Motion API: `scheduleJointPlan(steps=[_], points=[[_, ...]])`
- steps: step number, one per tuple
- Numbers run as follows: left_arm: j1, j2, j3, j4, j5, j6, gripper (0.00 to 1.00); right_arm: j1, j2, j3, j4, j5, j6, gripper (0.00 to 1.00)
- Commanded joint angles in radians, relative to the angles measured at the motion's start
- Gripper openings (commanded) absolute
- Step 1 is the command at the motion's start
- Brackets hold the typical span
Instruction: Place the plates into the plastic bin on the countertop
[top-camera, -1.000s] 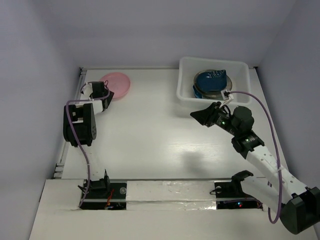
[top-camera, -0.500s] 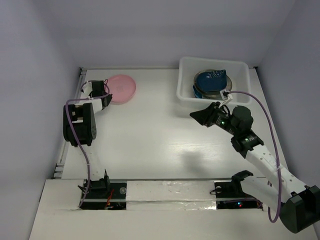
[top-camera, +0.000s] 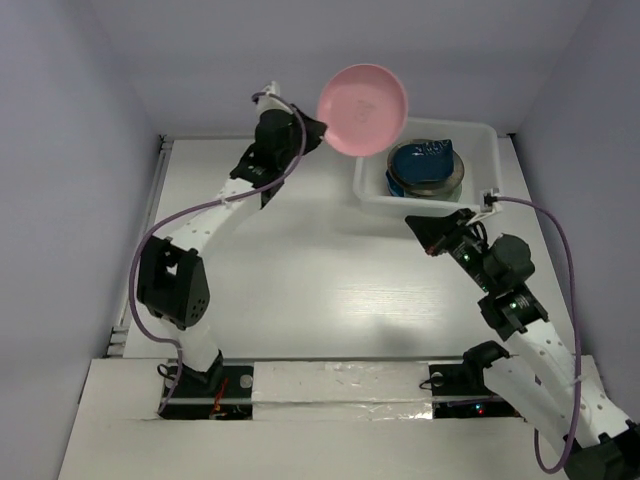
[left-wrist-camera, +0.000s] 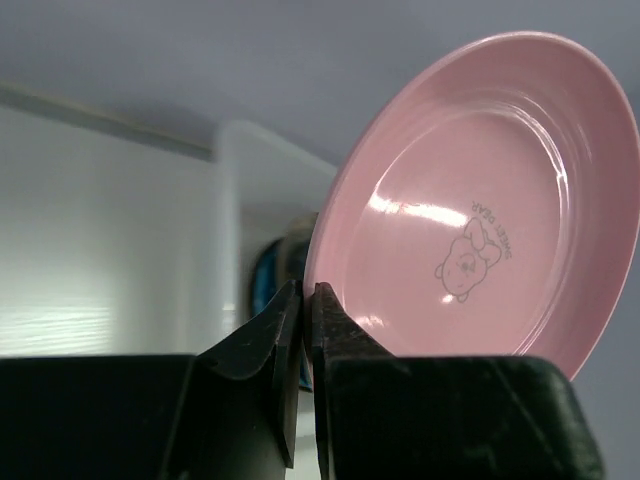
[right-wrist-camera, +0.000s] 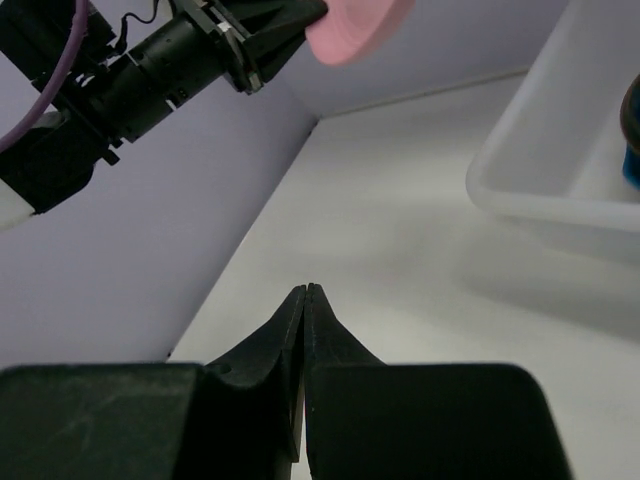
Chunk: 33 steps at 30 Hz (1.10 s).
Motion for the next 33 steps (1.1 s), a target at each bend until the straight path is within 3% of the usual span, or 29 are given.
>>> scheduleJointPlan(steps=[1, 8, 14, 24, 30, 33], points=[[-0.067, 0.082, 0.128, 0.013, 0.018, 0.028, 0.00, 0.008, -0.051, 0.001, 0.002, 0.110, -0.017, 0.02], [-0.179, 0.460, 0.660, -0.167, -0.009, 0.023, 0.00, 0.008, -0.145, 0.002, -0.049, 0.185, -0.023, 0.03], [-0.225, 0.643, 0.905, -0.212, 0.028, -0.018, 0.00, 0.008, -0.190, 0.008, -0.071, 0.202, -0.034, 0.03], [-0.247, 0.708, 0.896, -0.254, 0.045, -0.021, 0.01, 0.008, -0.162, -0.001, -0.048, 0.184, -0.029, 0.04], [-0.247, 0.668, 0.813, -0.221, 0.074, -0.021, 0.22, 0.008, -0.159, -0.004, -0.046, 0.193, -0.025, 0.06], [-0.247, 0.659, 0.808, -0.219, 0.073, -0.012, 0.28, 0.008, -0.160, 0.001, -0.055, 0.204, -0.025, 0.08]])
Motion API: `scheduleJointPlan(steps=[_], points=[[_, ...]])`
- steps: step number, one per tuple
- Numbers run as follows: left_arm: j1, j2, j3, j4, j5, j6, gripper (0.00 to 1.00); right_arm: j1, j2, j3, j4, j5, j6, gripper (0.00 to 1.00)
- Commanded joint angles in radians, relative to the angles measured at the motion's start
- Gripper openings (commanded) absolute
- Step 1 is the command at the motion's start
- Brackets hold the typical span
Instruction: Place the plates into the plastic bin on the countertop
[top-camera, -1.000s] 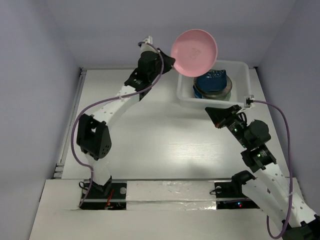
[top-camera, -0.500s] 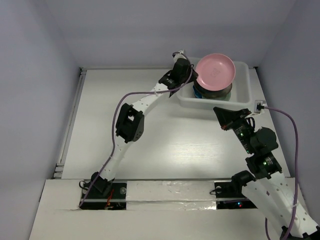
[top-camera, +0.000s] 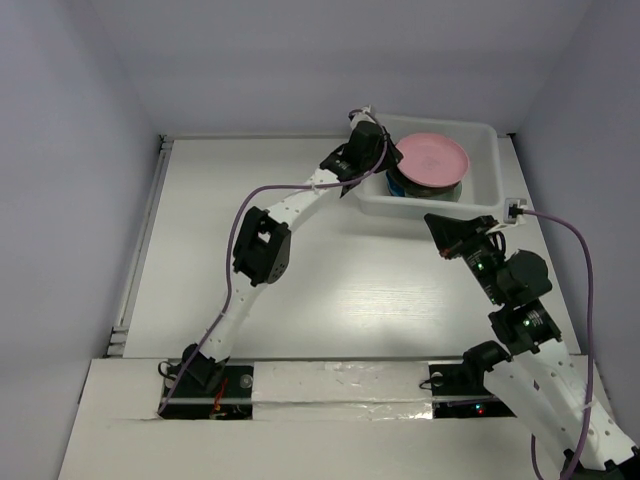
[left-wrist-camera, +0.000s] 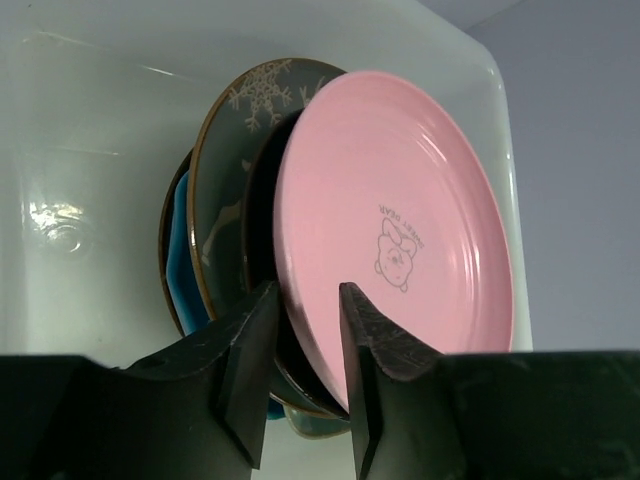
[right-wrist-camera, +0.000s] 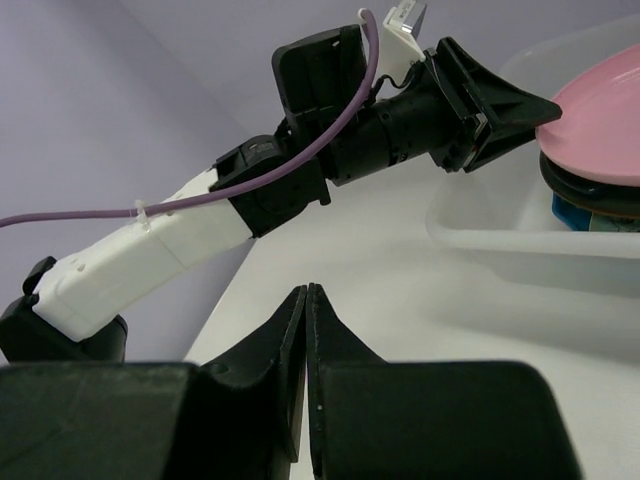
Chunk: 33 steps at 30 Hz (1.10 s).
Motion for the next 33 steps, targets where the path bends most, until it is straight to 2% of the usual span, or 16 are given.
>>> scheduleJointPlan(steps=[1, 7, 10, 11, 12, 14, 17, 18, 20, 21, 22, 23, 24, 26, 27, 33], points=[[-0.005, -0.093, -0.009, 0.058, 0.009, 0.008, 0.28, 0.008, -0.006, 0.005, 0.018, 0.025, -0.014, 0.08], [-0.005, -0.119, -0.015, 0.050, -0.003, 0.036, 0.32, 0.008, -0.034, 0.016, -0.011, 0.069, -0.024, 0.11], [-0.005, -0.186, -0.062, 0.087, -0.009, 0.065, 0.44, 0.008, -0.035, 0.024, -0.027, 0.071, -0.026, 0.15], [-0.005, -0.241, -0.105, 0.101, -0.023, 0.094, 0.47, 0.008, -0.037, 0.030, -0.033, 0.074, -0.026, 0.20], [-0.005, -0.273, -0.130, 0.134, -0.057, 0.111, 0.55, 0.008, -0.040, 0.034, -0.038, 0.079, -0.026, 0.23], [-0.015, -0.345, -0.189, 0.176, -0.078, 0.177, 0.61, 0.008, -0.052, 0.043, -0.053, 0.088, -0.028, 0.29], [-0.024, -0.502, -0.314, 0.225, -0.170, 0.250, 0.72, 0.008, -0.076, 0.080, -0.100, 0.121, -0.035, 0.52], [-0.024, -0.590, -0.396, 0.237, -0.199, 0.284, 0.74, 0.008, -0.086, 0.103, -0.123, 0.132, -0.037, 0.71], [-0.033, -0.696, -0.514, 0.300, -0.212, 0.306, 0.78, 0.008, -0.118, 0.128, -0.172, 0.173, -0.040, 0.86], [-0.033, -0.809, -0.658, 0.350, -0.222, 0.312, 0.82, 0.008, -0.130, 0.148, -0.188, 0.189, -0.044, 0.95], [-0.033, -0.865, -0.735, 0.375, -0.221, 0.309, 0.84, 0.008, -0.142, 0.157, -0.200, 0.203, -0.049, 0.98], [-0.033, -0.926, -0.807, 0.392, -0.219, 0.303, 0.85, 0.008, -0.155, 0.165, -0.223, 0.224, -0.052, 0.99], [-0.033, -1.041, -0.952, 0.409, -0.216, 0.298, 0.88, 0.008, -0.179, 0.169, -0.234, 0.232, -0.054, 0.99], [-0.033, -1.150, -1.085, 0.434, -0.213, 0.289, 0.91, 0.008, -0.202, 0.174, -0.264, 0.252, -0.057, 0.99], [-0.033, -1.257, -1.212, 0.438, -0.216, 0.289, 0.92, 0.008, -0.225, 0.172, -0.274, 0.260, -0.057, 0.99], [-0.033, -1.635, -1.567, 0.288, -0.288, 0.272, 0.93, 0.008, -0.283, 0.140, -0.384, 0.322, -0.061, 0.98]])
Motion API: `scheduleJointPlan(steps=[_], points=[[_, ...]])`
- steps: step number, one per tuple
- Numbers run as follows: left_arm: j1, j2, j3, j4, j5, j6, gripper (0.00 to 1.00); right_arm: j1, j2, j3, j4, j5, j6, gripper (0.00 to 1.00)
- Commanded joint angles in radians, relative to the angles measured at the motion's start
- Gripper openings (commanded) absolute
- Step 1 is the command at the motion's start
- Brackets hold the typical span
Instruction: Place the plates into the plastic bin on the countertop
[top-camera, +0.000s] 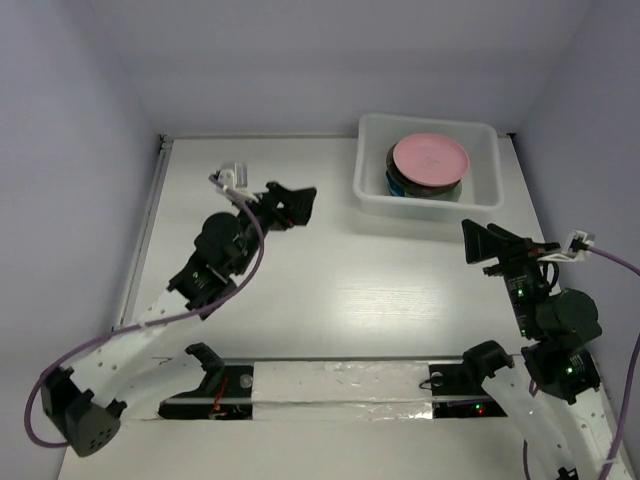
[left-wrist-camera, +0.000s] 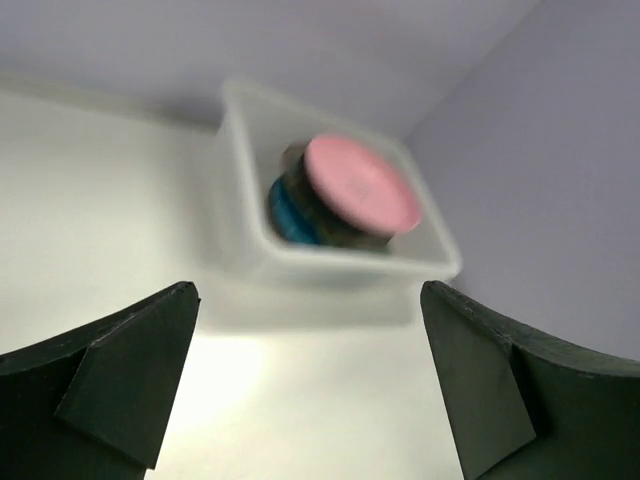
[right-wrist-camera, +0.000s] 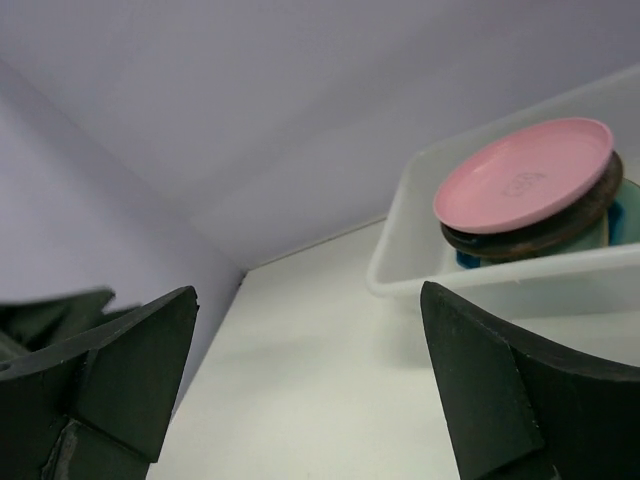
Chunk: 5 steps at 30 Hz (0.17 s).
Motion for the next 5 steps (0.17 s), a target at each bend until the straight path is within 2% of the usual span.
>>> scheduleJointPlan(steps=[1, 5], points=[[-0.001, -0.141, -0.153, -0.133, -0.047, 0.002, 0.93, 0.008, -0.053, -0.014, -0.073, 0.059, -0.029, 0.98], [-0.001, -0.304, -0.231, -0.238, -0.080, -0.016, 0.93, 0.008, -0.132, -0.068, -0.026, 0.012, -0.012, 0.98]])
